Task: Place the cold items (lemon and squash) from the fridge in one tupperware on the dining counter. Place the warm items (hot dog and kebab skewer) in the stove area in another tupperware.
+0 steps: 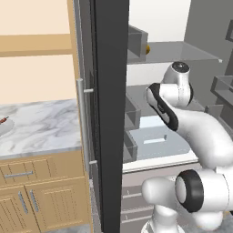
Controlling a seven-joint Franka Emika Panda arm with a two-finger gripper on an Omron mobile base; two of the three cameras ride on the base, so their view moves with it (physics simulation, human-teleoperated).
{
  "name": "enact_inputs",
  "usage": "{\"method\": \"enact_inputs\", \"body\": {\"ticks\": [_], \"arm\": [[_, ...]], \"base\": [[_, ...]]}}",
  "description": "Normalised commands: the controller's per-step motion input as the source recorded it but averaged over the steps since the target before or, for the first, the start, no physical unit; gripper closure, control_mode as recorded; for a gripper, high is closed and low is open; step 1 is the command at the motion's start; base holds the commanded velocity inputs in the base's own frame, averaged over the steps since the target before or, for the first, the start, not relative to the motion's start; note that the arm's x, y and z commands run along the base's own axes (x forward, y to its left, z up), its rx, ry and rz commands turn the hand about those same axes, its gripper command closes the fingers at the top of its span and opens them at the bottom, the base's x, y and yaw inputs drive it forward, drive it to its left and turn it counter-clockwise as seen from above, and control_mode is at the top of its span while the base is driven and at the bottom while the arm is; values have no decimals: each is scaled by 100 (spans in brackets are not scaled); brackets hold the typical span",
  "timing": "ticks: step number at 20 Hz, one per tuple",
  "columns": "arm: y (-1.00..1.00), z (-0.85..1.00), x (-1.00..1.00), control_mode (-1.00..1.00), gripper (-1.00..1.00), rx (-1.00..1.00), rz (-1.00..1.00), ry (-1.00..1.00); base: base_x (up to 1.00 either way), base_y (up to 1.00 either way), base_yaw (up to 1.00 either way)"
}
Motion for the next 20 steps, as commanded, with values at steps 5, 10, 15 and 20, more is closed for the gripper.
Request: {"method": "enact_inputs", "body": {"ticks": [5, 10, 15, 20], "arm": [[-12, 20, -74, -100, 100, 0, 0, 0], [-8, 16, -55, -100, 100, -2, 0, 0], [-11, 4, -47, -100, 100, -1, 0, -1], [-21, 10, -53, -100, 100, 5, -2, -4]], "base": [[0, 0, 0], [0, 0, 0], [0, 0, 0], [0, 0, 0]]}}
